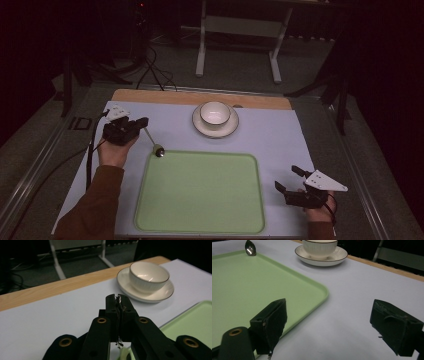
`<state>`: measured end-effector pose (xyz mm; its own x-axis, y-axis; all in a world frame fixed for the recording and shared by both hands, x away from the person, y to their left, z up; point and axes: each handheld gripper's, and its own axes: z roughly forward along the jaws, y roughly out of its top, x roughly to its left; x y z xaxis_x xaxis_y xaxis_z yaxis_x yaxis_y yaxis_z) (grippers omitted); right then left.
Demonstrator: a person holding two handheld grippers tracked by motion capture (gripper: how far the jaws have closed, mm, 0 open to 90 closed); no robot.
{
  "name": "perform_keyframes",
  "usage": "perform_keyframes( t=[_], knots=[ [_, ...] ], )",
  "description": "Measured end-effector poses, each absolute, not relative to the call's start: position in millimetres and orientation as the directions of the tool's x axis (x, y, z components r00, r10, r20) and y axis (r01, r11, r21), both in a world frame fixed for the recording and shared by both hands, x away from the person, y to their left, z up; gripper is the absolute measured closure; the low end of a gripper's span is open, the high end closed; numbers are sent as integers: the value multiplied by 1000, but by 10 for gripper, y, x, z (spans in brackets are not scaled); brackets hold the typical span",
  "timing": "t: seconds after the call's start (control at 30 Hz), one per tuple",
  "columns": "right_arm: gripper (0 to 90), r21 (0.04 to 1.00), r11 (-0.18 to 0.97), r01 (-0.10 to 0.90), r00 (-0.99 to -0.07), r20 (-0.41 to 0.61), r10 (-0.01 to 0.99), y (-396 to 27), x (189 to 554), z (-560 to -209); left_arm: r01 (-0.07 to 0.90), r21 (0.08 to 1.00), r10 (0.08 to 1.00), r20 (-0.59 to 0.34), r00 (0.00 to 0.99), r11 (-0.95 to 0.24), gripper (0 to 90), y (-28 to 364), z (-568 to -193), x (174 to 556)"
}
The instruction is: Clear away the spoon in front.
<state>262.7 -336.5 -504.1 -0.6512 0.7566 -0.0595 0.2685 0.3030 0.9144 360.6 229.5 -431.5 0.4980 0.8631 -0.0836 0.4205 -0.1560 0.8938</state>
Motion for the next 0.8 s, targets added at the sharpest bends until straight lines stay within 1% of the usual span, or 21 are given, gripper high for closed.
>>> perform_keyframes(
  t=[0.13,0.4,0.8],
  knots=[
    [138,915,304,265,-651,-63,756,-3368,2623,-5039,438,888,849,-120,514,-140,890,2285,-4313,3631],
    [138,913,307,267,-652,-63,755,-3360,2624,-5042,460,877,817,-161,553,-139,890,2320,-4261,3580],
    [138,913,307,267,-650,-65,757,-3359,2621,-5041,470,868,812,-156,563,-159,890,2400,-4169,3471]
  ],
)
